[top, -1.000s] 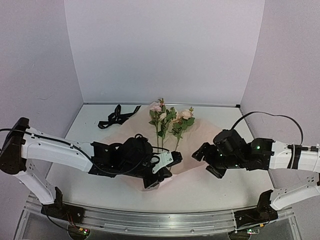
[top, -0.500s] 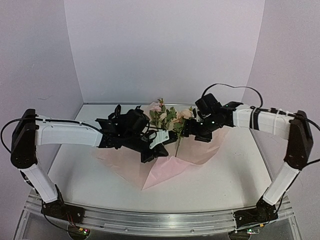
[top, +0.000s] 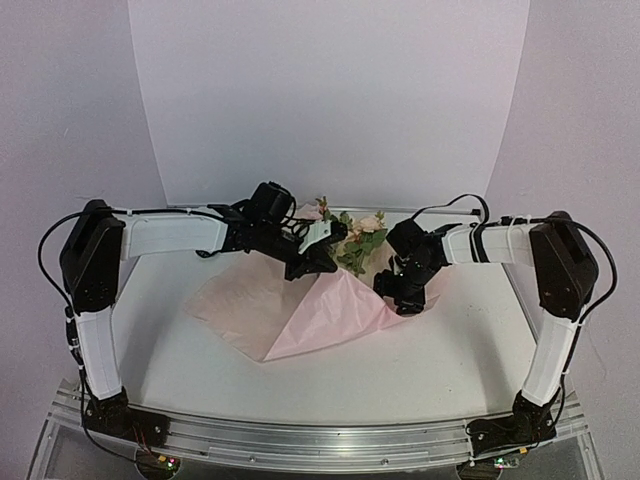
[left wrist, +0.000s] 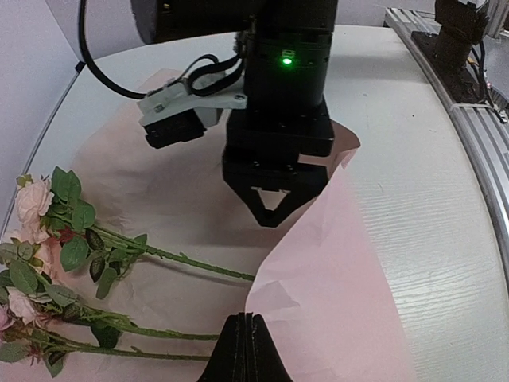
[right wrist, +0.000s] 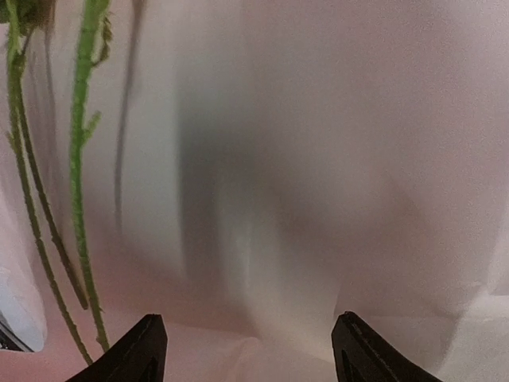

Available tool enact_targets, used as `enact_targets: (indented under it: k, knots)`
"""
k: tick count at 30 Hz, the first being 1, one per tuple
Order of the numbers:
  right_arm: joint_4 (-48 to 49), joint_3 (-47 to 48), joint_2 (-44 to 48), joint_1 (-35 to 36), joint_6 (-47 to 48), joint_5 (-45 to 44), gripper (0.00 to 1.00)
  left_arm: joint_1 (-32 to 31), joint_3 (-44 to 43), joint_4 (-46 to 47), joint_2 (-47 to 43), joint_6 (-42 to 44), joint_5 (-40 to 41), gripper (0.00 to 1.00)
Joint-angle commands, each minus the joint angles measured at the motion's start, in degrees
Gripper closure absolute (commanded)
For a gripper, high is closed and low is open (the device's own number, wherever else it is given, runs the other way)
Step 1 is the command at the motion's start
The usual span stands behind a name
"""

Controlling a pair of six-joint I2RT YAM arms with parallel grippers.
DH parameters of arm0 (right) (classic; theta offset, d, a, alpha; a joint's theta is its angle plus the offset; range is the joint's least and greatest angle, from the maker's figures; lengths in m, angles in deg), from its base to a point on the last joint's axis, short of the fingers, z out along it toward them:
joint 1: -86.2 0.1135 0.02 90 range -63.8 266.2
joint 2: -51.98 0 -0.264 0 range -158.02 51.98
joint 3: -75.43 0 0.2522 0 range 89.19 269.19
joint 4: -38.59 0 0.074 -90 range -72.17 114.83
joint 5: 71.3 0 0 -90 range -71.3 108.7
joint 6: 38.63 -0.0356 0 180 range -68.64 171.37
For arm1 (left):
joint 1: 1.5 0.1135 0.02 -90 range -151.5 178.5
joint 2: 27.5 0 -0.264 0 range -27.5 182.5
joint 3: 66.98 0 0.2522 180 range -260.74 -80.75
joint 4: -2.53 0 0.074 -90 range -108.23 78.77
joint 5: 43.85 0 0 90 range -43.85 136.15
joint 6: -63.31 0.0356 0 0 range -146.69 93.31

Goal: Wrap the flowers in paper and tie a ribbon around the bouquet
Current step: Fold the bottom corner of the flattened wrapping paper at the center of the board.

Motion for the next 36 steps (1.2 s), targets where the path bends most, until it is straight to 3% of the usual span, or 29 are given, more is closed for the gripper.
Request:
enact_targets:
  k: [1, 9, 14, 27, 31, 36]
  knots:
    - [0.2, -2.8, 3.1, 0.3, -5.5, 4.0, 0.28, 2.5, -6.3, -0.2, 3.0, 3.5, -5.5, 1.0]
    - [2.8, -8.2, 9.3, 1.4, -12.0, 10.0, 0.32, 5.4, -11.1, -1.8, 6.1, 5.3, -9.1, 1.0]
    - [1.9, -11.3, 11.9, 2.5, -12.0, 6.2, 0.3, 5.7, -12.8, -6.1, 7.2, 6.9, -11.8, 1.0]
    - [0.0, -4.9, 17.7, 0.1, 0.2, -6.2, 0.15, 6.4, -15.7, -7.6, 11.6, 7.3, -13.6, 1.0]
    - [2.7, -2.4, 18.9, -0.5, 5.8, -4.1, 0.14, 6.5, -16.3, -7.2, 11.9, 6.8, -13.7, 1.0]
    - [6.6, 2.2, 15.0, -0.5, 13.2, 6.8, 0.15, 6.4, -17.6, -6.8, 12.5, 5.7, -14.4, 1.0]
